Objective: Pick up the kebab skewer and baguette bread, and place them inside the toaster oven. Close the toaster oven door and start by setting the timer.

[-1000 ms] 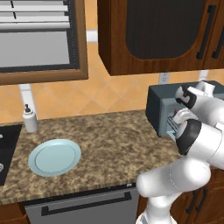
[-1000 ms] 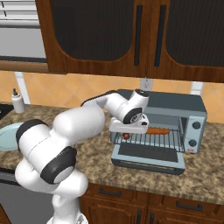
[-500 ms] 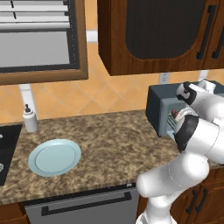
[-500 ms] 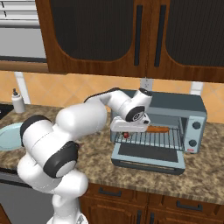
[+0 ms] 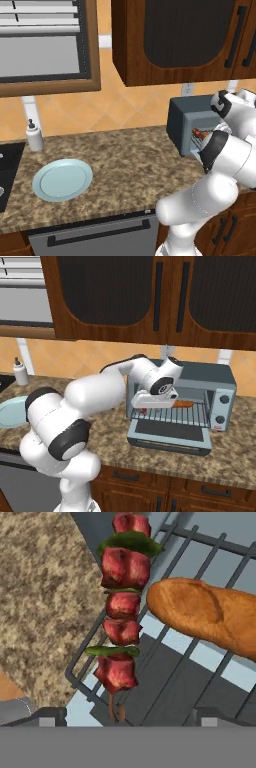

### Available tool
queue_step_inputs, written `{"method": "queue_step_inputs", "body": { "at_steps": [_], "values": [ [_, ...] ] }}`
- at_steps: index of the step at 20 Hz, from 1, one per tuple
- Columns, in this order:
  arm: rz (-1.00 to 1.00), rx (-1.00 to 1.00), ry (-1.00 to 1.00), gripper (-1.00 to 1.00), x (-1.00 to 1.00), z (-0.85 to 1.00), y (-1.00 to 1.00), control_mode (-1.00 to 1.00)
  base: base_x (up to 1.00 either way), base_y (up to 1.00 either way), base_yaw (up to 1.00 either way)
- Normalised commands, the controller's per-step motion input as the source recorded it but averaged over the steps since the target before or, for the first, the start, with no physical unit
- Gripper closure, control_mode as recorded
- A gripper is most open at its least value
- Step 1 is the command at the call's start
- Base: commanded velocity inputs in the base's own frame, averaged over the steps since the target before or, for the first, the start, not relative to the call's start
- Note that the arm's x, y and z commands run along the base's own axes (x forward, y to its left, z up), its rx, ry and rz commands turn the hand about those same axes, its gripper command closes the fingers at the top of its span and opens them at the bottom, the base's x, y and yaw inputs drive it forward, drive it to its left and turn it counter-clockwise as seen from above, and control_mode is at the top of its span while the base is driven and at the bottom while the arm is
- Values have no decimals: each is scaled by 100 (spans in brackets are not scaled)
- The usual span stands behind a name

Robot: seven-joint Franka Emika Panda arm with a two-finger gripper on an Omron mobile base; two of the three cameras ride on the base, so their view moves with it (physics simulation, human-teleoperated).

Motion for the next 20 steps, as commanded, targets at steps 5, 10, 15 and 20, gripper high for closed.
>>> {"method": "queue_step_inputs", "body": {
  "at_steps": [5, 10, 15, 20],
  "values": [
    [1, 0, -6, -100, -34, 45, -22, -100, 0, 0, 0],
    [0, 2, -1, -100, -82, 23, -59, -100, 0, 0, 0],
    [-30, 1, 0, -100, -77, -12, -8, -100, 0, 0, 0],
    [-30, 1, 0, -100, -5, -7, -6, -100, 0, 0, 0]
  ]
}}
